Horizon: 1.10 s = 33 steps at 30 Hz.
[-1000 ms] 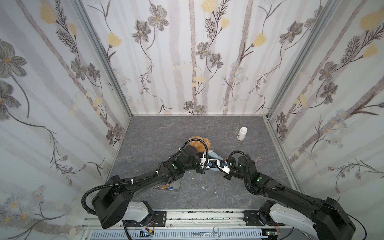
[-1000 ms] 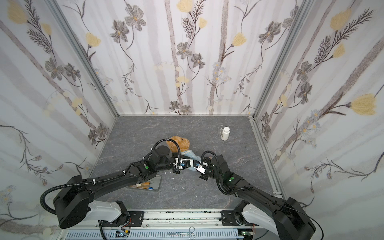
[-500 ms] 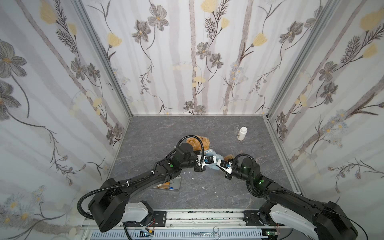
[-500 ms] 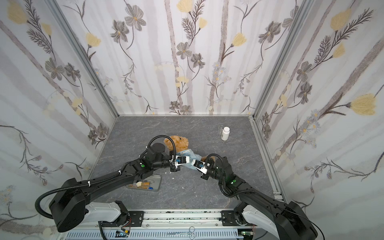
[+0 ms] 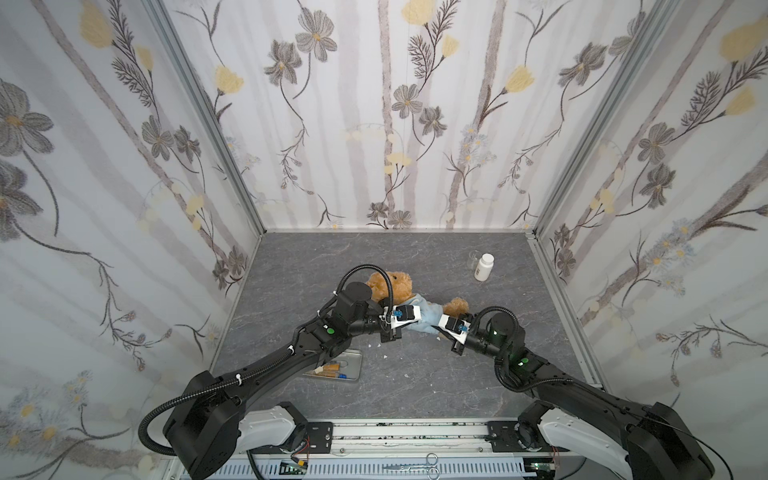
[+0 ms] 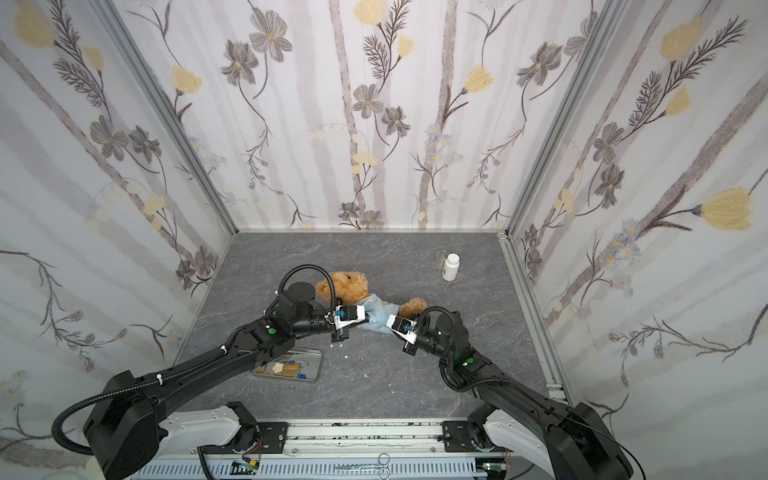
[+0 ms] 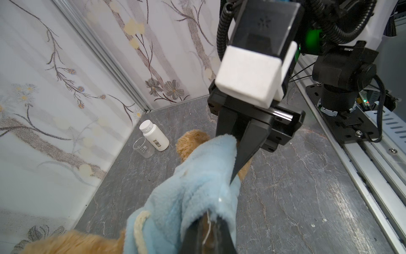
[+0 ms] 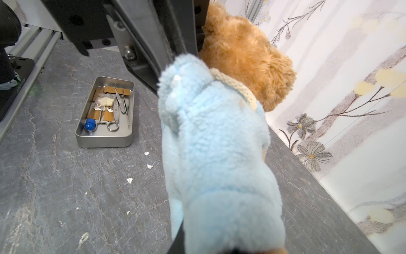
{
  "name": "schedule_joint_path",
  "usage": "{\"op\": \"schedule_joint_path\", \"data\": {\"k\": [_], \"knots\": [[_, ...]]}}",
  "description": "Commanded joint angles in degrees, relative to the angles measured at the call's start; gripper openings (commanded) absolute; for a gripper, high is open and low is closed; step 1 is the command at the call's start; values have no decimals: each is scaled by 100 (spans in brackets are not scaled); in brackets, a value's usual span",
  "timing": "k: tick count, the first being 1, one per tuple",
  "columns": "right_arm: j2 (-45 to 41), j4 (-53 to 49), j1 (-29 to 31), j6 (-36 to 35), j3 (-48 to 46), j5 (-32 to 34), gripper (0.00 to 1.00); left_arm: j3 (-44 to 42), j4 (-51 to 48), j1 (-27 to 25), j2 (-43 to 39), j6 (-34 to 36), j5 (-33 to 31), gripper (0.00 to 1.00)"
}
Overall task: Dress the teddy bear
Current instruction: 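Hold the bear up by the hoodie sides with both grippers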
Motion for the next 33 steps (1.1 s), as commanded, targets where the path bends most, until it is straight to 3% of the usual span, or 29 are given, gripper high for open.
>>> {"op": "schedule_joint_path", "data": {"k": [1,7,13,28,33], "knots": [[42,380,-58,164,38,11,0,-32,-111,134,-81,-93,18,0],[62,512,-181,356,-1,-97,0,-114,-67,313,-218,-216,457,0],[109,757,-295,633,11,-483,0,-114,-19,301,-257,-196,177,0],[123,875,-495,798,-54,-534,0,-282,303,447,-403,-688,646,0],[208,885,-425,849,49,-705,0,-207,303,-18,-175,-181,-505,0]]}}
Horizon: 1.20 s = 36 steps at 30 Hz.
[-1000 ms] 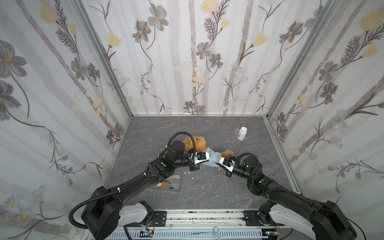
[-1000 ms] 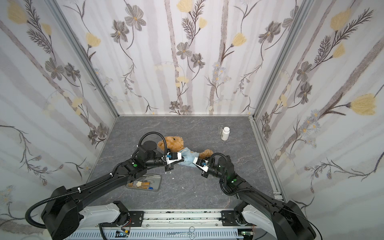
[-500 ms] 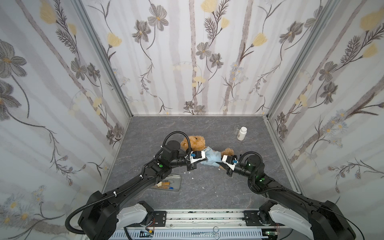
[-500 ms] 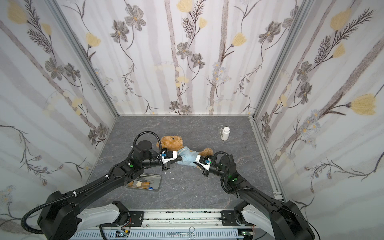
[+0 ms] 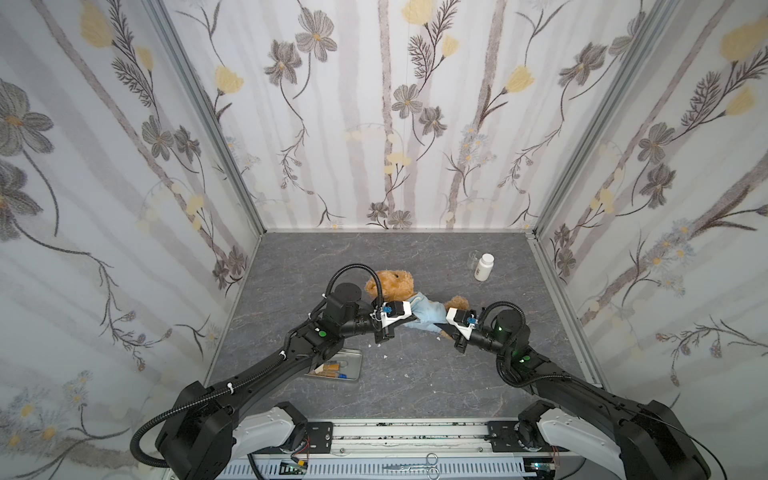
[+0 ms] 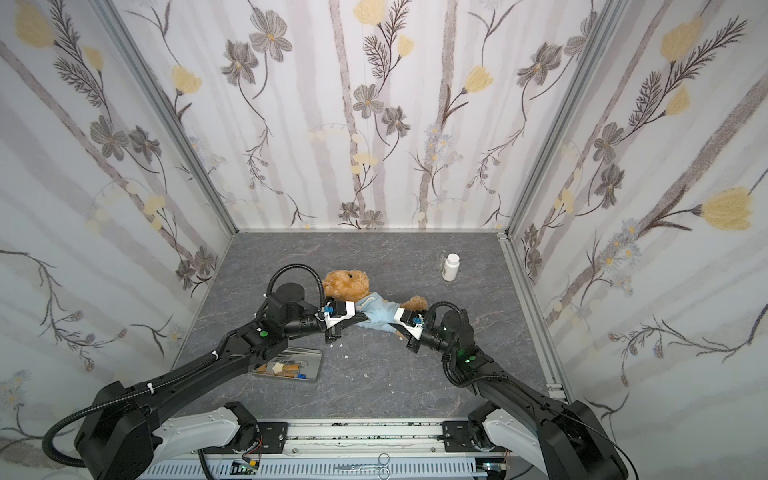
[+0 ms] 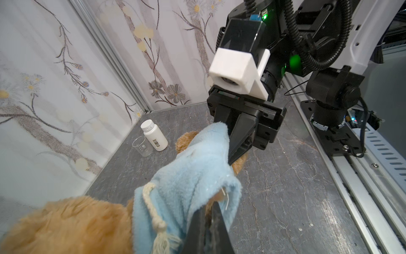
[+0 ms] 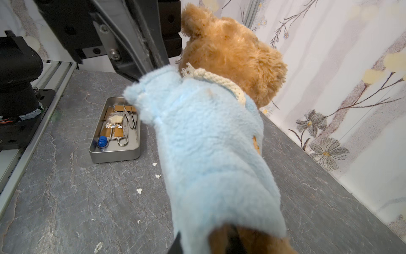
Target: Dress the teddy bear
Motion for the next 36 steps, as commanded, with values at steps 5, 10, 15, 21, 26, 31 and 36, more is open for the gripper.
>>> {"op": "schedule_joint_path", "data": {"k": [5,10,15,21,26,31,36], "knots": [[66,325,175,50,208,85,0,239,76,-360,350,477,-1310,11],[83,199,287,-55,233,159,0,367,154,-454,450,261,-1612,27],[165,61,340,-186,276,218,0,373,433,-486,449,-71,-1582,37],[193,-86,445,-443,319,288,0,459,541,-477,450,-267,-1408,36],[164,-289,562,-853,300,441,0,499,525,-410,445,-388,-1197,33],[93,-635,681,-1301,390,722,0,693,-54,-379,688,-202,-887,44],[57,-534,793,-1396,415,715,0,818,-337,-372,856,-148,-742,45]]}}
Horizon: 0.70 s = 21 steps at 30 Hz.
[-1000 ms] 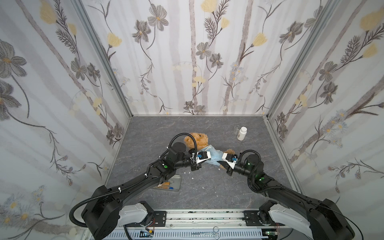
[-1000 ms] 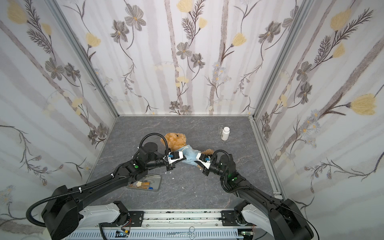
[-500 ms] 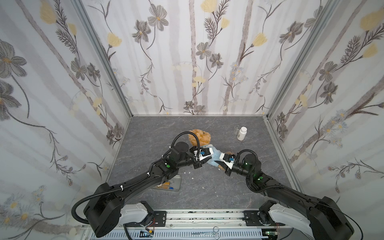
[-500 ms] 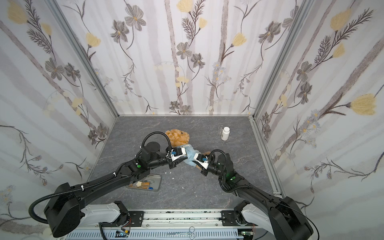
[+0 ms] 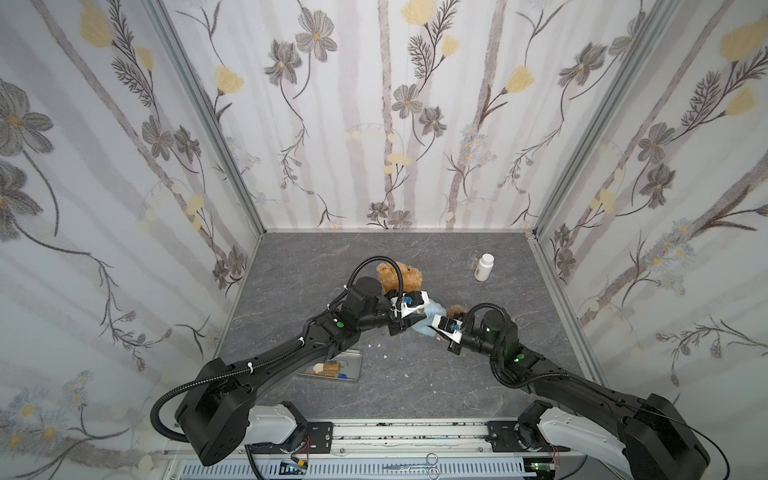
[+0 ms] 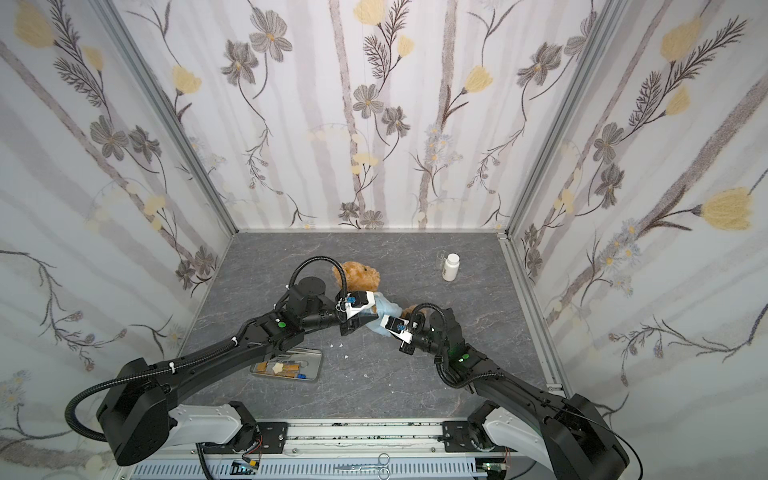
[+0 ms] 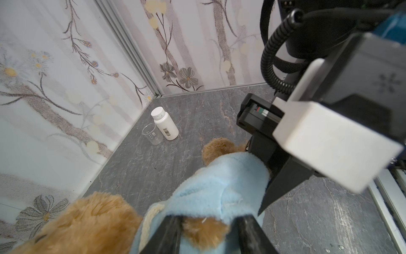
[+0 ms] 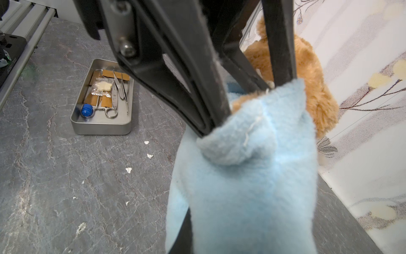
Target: Dress the teddy bear
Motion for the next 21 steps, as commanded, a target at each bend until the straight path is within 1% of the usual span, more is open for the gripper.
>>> {"op": "schedule_joint_path", "data": {"k": [1,4,8,10,14,16,18,21], "knots": [[-20,362,86,-305,90,-297,0,90,-130,11,92,58,255,45],[12,376,157,-327,149,-307,0,186,-230,9,250,-7,497,45],[-91,561,204,-219,152,-378,0,381,-632,13,511,54,778,45],[-152,630,199,-161,150,-409,0,421,-756,14,604,38,930,43],[-230,706,197,-110,82,-372,0,449,-783,15,662,-60,1027,32],[-221,756,200,-103,42,-352,0,494,-783,21,704,-144,1019,23],[-186,785,198,-58,19,-310,0,530,-775,8,717,-195,1018,11],[-177,952,146,11,-143,-233,0,511,-770,21,614,-213,957,0]]}}
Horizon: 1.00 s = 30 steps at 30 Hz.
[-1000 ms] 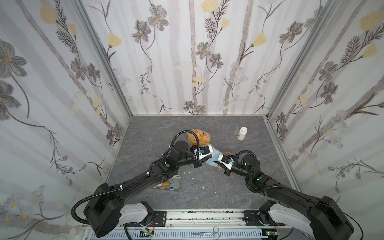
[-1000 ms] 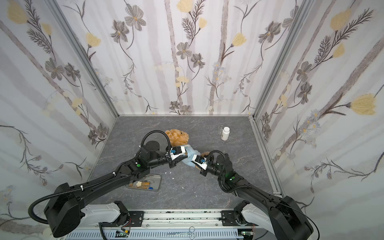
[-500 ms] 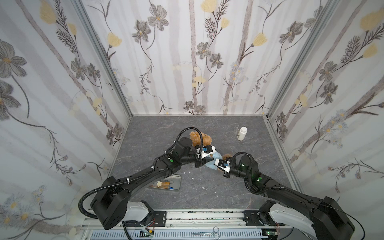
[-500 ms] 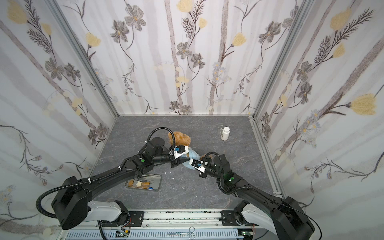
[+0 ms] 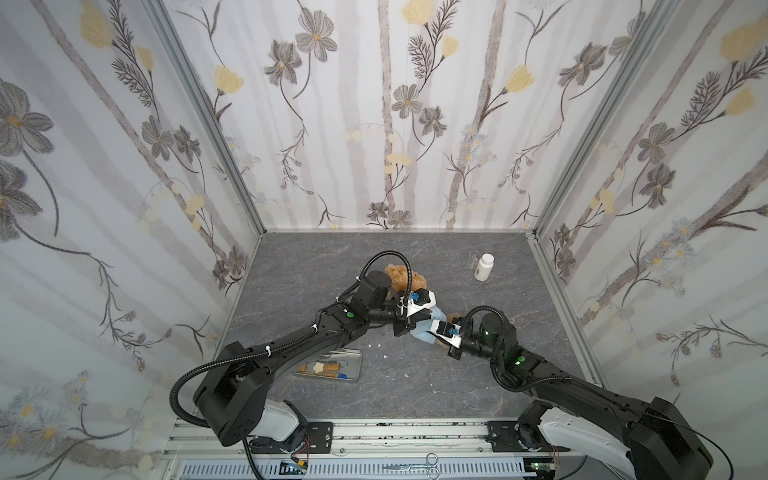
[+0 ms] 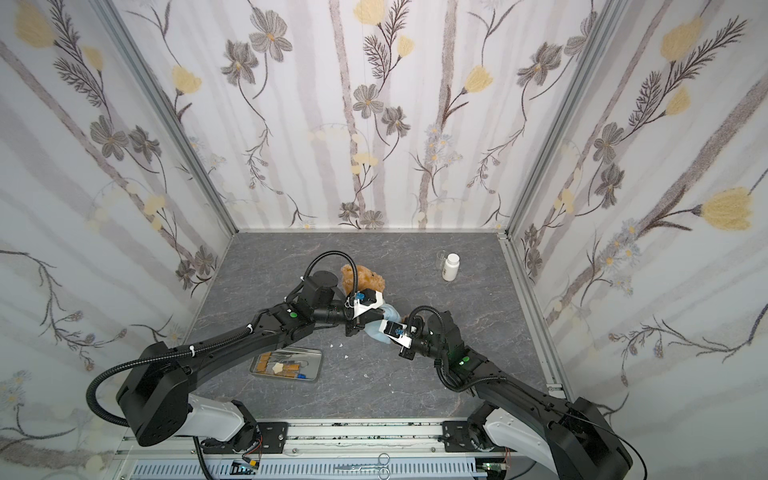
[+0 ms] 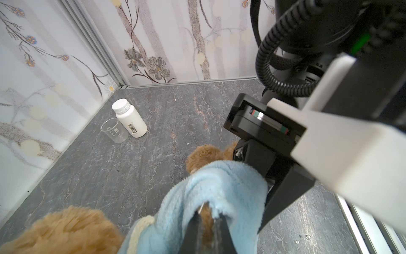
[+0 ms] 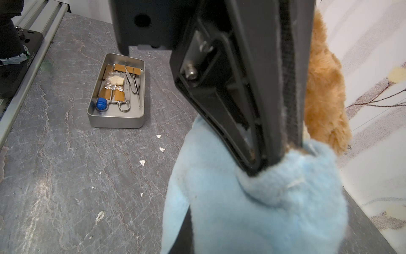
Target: Dress the teddy bear
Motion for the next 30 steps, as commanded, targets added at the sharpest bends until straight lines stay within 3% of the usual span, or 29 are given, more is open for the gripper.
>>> {"op": "schedule_joint_path", "data": {"k": [1,10,15,21,27,29,30], "knots": [[-15,1300,-59,39,-130,-261,0,21,-272,11,-99,-94,100,0],[-204,2121,-495,727,-677,-424,0,-342,-40,299,-810,-295,499,0],[-260,2544,-778,1274,-804,-715,0,-861,953,558,-1303,-844,748,0],[-247,2701,-870,1536,-779,-904,0,-942,1044,577,-1419,-858,681,0],[-122,3200,-1019,2081,-867,-1131,0,-1109,1457,609,-1499,-1103,1046,0],[-65,3006,-1009,2017,-757,-1183,0,-1084,1440,542,-1452,-966,737,0],[-33,2838,-952,1903,-667,-1182,0,-1066,1423,457,-1441,-838,291,0]]}}
